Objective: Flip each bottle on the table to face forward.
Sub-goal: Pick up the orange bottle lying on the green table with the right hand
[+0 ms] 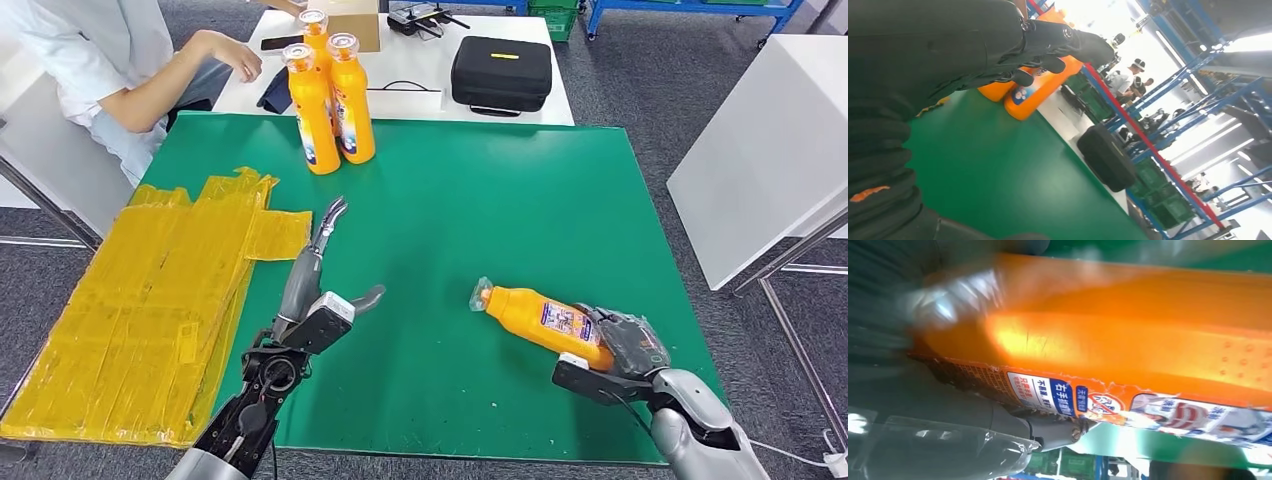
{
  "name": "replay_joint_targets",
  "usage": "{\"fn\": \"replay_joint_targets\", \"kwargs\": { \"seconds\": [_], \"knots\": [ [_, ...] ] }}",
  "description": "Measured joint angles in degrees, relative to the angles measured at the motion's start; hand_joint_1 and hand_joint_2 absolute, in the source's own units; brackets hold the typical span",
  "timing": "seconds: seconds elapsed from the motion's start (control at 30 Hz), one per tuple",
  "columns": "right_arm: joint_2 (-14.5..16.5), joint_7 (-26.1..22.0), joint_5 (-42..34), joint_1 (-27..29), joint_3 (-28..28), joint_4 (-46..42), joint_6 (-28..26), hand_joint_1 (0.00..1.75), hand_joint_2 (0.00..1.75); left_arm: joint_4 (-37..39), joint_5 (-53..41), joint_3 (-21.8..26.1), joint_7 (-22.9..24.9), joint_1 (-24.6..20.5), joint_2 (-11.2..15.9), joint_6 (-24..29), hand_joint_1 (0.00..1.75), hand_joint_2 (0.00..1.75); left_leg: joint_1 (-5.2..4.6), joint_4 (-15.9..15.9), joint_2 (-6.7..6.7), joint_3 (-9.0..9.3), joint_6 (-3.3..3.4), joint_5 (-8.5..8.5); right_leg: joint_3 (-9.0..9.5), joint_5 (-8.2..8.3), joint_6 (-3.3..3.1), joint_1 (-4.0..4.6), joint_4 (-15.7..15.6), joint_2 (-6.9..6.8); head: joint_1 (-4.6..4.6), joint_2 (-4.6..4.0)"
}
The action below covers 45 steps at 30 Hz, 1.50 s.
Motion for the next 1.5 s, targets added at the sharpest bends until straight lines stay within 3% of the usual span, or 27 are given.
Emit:
{"fn": "replay_joint_targets", "kwargs": {
  "seconds": [0.3, 0.5, 0.7, 0.9, 1.03, 1.2, 1.33, 1.5],
  "knots": [
    [2.6, -0.1, -1.1, 0.9, -2.5, -0.6, -0.5, 1.75, 1.75, -1.7, 0.4, -0.7, -0.1, 0.7, -0.1, -0.4, 0.00, 1.75, -0.01, 0.0, 0.00, -0.03, 0.00, -0.01, 0.00, 0.00, 0.00, -0.01, 0.0, 0.00, 0.01, 0.00],
    [7.2, -4.3, -11.6, 0.9, -5.7, -0.3, -6.7, 1.75, 1.75, -3.8, 3.9, -1.6, -0.2, 1.9, -0.1, -2.7, 0.00, 1.75, 0.01, 0.0, 0.00, -0.20, -0.02, 0.02, -0.14, 0.02, 0.00, 0.00, 0.0, 0.00, -0.01, 0.00],
    [14.5, -12.8, -28.2, -0.6, -7.8, -0.2, -16.3, 1.75, 1.75, -6.3, 18.0, -3.6, 0.9, 2.8, 0.5, -13.6, 0.00, 1.75, 0.06, 0.0, -0.01, -0.31, -0.06, 0.05, -0.25, 0.00, -0.02, 0.04, 0.0, -0.01, 0.01, 0.00],
    [21.3, -20.2, -42.8, -4.3, -7.1, 1.1, -19.8, 1.75, 1.75, -7.3, 30.9, -5.3, 4.8, 1.4, 0.9, -21.9, 0.00, 1.75, 0.05, 0.0, -0.04, -0.35, -0.06, 0.10, -0.30, 0.01, -0.04, 0.03, 0.0, -0.03, 0.01, 0.00],
    [24.4, -20.7, -47.3, -5.6, -4.3, 1.0, -21.4, 1.75, 1.75, -6.8, 36.5, -7.1, 7.1, -0.9, 1.0, -26.3, 0.00, 1.75, 0.05, 0.0, -0.05, -0.36, -0.07, 0.13, -0.30, 0.02, -0.03, 0.03, 0.0, -0.03, 0.00, 0.00],
    [25.9, -20.8, -46.5, -6.1, 0.4, -0.5, -23.9, 1.75, 1.75, -4.2, 45.7, -9.5, 10.5, -3.9, 0.8, -31.5, 0.00, 1.75, 0.05, 0.0, -0.05, -0.37, -0.07, 0.13, -0.31, 0.02, -0.04, 0.03, 0.0, -0.03, 0.01, 0.00],
    [26.3, -20.8, -45.6, -6.2, 3.8, -0.6, -21.4, 1.75, 1.75, -3.0, 47.5, -11.5, 11.4, -5.4, 0.3, -31.6, 0.00, 1.75, 0.04, 0.0, -0.05, -0.40, -0.07, 0.12, -0.33, 0.02, -0.04, 0.02, 0.0, -0.04, 0.01, 0.00],
    [27.3, -20.8, -44.1, -6.5, 9.6, 1.1, -12.4, 1.75, 1.75, -1.1, 49.5, -13.5, 11.0, -7.4, 0.0, -30.9, 0.00, 1.75, 0.06, 0.0, -0.04, -0.43, -0.08, 0.12, -0.36, 0.01, -0.04, 0.04, 0.0, -0.03, 0.01, 0.00]
  ]
}}
